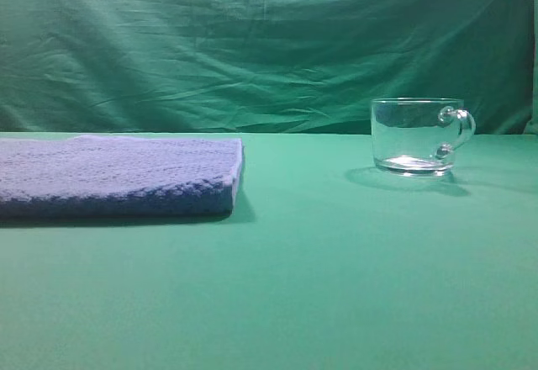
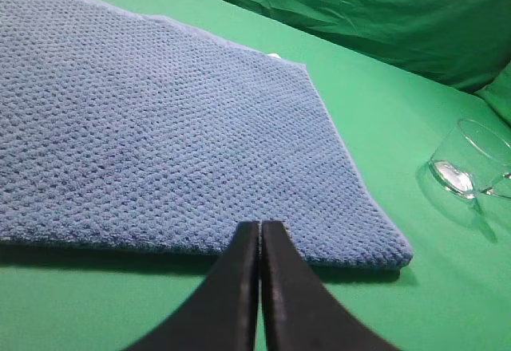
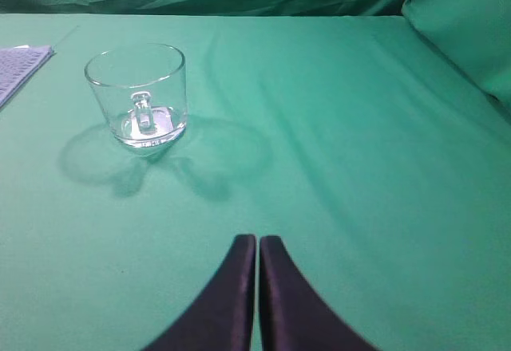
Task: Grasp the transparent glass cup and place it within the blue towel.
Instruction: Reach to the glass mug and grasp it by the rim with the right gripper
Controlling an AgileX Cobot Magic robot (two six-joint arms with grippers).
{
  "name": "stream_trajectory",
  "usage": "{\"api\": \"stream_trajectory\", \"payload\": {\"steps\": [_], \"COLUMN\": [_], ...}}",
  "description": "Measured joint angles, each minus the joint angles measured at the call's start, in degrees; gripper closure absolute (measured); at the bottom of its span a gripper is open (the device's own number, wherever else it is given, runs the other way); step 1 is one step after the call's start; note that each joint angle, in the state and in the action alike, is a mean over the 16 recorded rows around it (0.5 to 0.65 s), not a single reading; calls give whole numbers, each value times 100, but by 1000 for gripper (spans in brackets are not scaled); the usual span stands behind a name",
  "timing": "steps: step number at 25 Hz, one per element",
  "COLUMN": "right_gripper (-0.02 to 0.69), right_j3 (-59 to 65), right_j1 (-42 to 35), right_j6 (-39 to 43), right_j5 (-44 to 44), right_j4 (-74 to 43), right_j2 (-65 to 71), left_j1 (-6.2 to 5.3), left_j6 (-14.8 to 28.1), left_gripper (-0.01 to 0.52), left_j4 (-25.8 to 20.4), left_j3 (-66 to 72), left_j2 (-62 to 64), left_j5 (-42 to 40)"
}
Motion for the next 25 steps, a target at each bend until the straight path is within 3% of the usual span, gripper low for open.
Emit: {"api": "stream_trajectory", "payload": {"steps": [25], "right_gripper": [665], "right_j3": [1], "right_j1": [0], "right_j6": [-2], "right_j5": [-47], "right_j4": [6], "right_j2": [0], "left_j1": [0], "left_j6": [0], "left_gripper": [514], "left_j4": [0], "left_j3": [0], "left_j2": [0], "left_j5": [0]}}
